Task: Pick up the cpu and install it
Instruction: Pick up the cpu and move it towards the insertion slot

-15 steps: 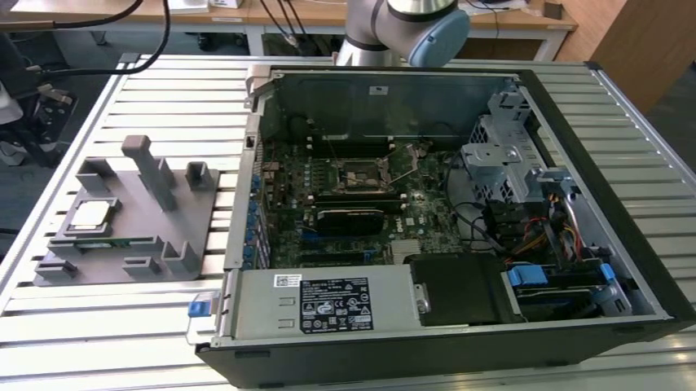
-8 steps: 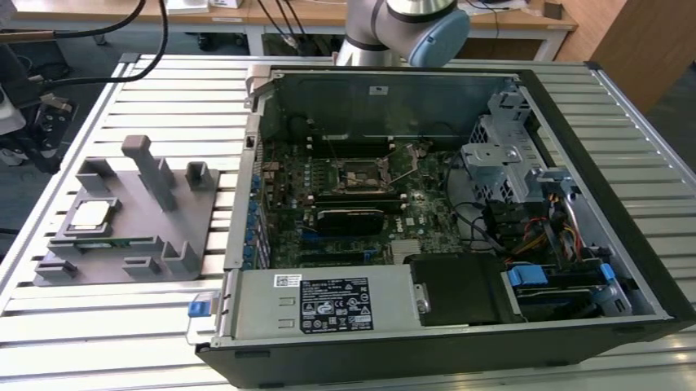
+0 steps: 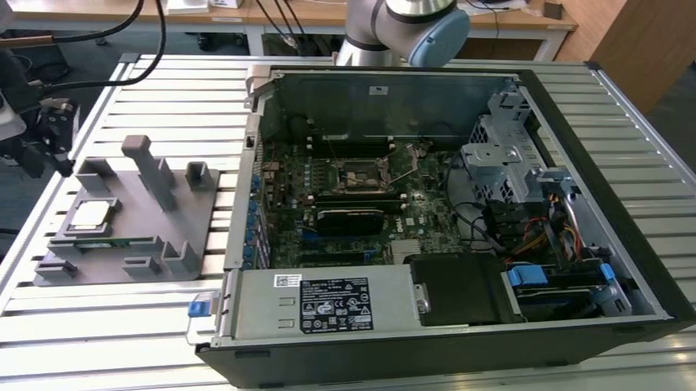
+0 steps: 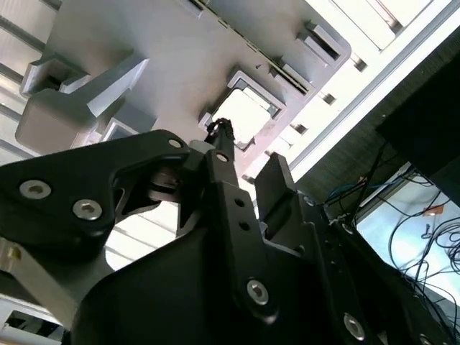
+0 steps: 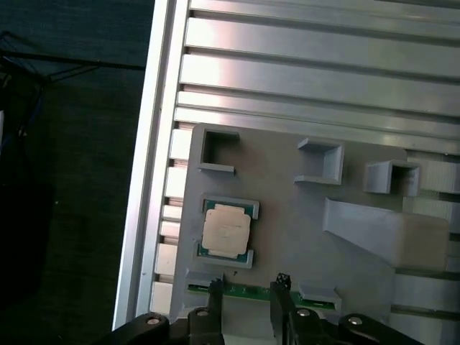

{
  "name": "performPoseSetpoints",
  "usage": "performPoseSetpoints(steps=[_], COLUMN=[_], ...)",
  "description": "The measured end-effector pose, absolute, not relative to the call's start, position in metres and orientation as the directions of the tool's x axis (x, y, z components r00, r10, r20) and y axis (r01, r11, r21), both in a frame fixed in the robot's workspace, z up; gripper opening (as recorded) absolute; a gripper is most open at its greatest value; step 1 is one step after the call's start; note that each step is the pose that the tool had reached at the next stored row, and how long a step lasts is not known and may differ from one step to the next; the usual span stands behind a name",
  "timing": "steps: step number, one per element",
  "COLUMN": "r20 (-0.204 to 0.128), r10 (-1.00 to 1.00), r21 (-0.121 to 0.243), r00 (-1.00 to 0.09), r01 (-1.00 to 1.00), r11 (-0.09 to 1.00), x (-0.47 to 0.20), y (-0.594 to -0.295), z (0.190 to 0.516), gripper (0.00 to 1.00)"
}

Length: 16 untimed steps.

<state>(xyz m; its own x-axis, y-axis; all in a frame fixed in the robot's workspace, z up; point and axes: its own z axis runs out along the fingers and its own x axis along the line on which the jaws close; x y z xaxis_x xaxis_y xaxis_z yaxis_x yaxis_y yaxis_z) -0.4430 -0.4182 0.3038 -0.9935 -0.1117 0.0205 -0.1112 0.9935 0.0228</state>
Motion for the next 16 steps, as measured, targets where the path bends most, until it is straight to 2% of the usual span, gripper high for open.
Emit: performPoseSetpoints(steps=[1,2,4,7,8,16], r20=[0.019,0.017,0.014,0.010,0.010,-0.001], r10=[-0.114,-0.116,-0.118,-0.120,-0.120,-0.120], r21=[0.024,0.026,0.026,0.025,0.025,0.024], r00=[-0.993,-0.993,-0.993,-0.993,-0.993,-0.993], r01=[-0.114,-0.115,-0.117,-0.120,-0.120,-0.120], r11=[0.993,0.993,0.993,0.992,0.992,0.992], x=[-0.444,-0.444,-0.445,-0.448,-0.449,-0.458], y=[-0.418,-0.418,-0.418,-0.418,-0.418,-0.417], z=[0.303,0.302,0.299,0.294,0.292,0.279], gripper=[0.41,0.41,0.52,0.58,0.64,0.64])
